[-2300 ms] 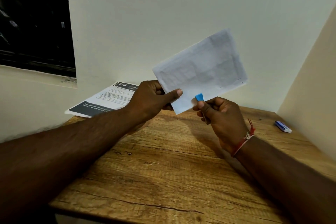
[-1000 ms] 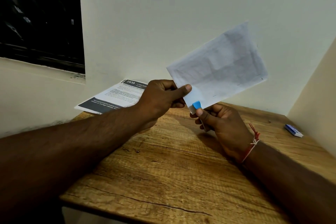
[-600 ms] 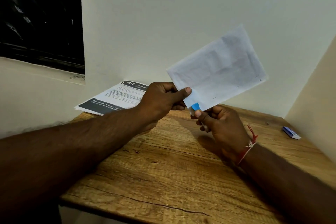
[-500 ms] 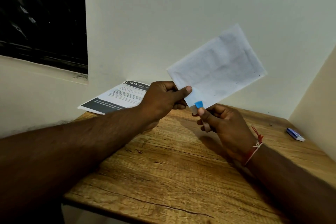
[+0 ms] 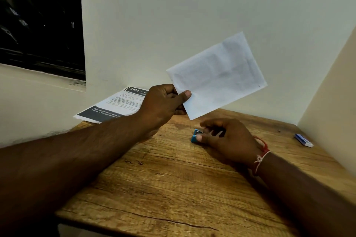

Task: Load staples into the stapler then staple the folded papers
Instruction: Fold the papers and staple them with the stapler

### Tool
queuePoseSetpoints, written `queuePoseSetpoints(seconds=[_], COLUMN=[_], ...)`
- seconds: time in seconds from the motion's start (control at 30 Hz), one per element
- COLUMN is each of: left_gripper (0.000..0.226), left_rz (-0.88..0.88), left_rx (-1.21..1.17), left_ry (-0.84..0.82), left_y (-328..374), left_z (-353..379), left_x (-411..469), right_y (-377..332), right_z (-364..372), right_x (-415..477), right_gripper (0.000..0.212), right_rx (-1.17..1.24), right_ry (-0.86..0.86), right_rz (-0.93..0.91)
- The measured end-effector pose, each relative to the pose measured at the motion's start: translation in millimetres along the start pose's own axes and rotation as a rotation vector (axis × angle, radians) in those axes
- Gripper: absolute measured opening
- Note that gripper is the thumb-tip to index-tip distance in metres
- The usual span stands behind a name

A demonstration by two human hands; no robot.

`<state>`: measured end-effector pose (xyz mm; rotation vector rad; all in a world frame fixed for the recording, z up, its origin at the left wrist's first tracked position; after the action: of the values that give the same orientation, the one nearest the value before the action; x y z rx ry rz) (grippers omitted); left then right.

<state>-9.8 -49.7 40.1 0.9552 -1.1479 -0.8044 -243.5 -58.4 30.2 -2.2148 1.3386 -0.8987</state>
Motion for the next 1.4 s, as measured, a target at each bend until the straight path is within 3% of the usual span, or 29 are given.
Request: queuePoseSetpoints(seconds=[0.17,0.23,0.33,0.4,0.47,0.53,0.63,0.77,0.87,0.97,1.13,1.27,1.4], left_gripper=[0.031,0.047,0.090,0.098,0.072,0.050,0.044,0.030,0.032,0.035,0.022,0.013,0.017], left_rz=[0.015,0.019,0.082,0.241,0.447,0.508,0.468,0.444,0.463,0.475,0.521,0.533,0.490], left_rx=[0.006,0.067,0.364,0.567,0.688,0.721,0.696,0.642,0.624,0.609,0.615,0.626,0.613], left_ry=[-0.029,-0.022,0.055,0.117,0.056,-0.094,-0.180,-0.145,-0.109,-0.096,-0.129,-0.120,-0.141], left_y=[-0.9,0.7,0.6,5.8,13.1,16.0,12.4,10.5,13.7,16.5,17.1,20.2,19.2], left_z=[6.7,8.3,6.1,5.1,9.7,20.1,33.0,28.5,22.6,21.2,22.0,21.9,20.0], left_x=[-2.1,-3.7,-4.9,-6.6,-11.6,-21.7,-33.1,-26.2,-22.3,-21.7,-18.2,-17.5,-16.5], right_y=[-1.0,-1.7,-1.8,-4.8,-9.0,-14.6,-23.9,-26.8,-24.3,-29.5,-26.2,-21.2,-20.0], right_z=[-5.5,-4.9,-4.3,-3.8,-1.3,0.5,3.4,5.0,6.7,7.3,5.0,5.8,7.7], right_x=[6.1,6.0,3.5,1.8,-0.9,-5.0,-11.1,-10.5,-8.2,-11.2,-11.2,-8.2,-6.6], right_gripper=[0.035,0.032,0.025,0.023,0.019,0.021,0.043,0.062,0.076,0.069,0.045,0.039,0.036], right_rx=[0.877,1.016,1.031,1.026,1.033,1.034,1.018,1.043,1.025,1.014,0.966,0.864,0.829], right_ry=[0.071,0.096,0.149,0.155,0.147,0.120,-0.004,-0.107,-0.163,-0.215,-0.198,-0.170,-0.164], right_rz=[0.198,0.245,0.267,0.270,0.282,0.258,0.192,0.111,0.059,0.045,0.012,-0.005,-0.026])
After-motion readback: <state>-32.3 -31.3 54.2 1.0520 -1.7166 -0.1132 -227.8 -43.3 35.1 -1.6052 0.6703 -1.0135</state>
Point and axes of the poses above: each hand's wrist, its own x-axis towards the middle knuckle, its own z-axis out of the palm, y = z × x, the point moved 3 cm from there along x, towards the middle knuckle, and after that the axes turned 2 degrees about y, right-handed, at the moved point
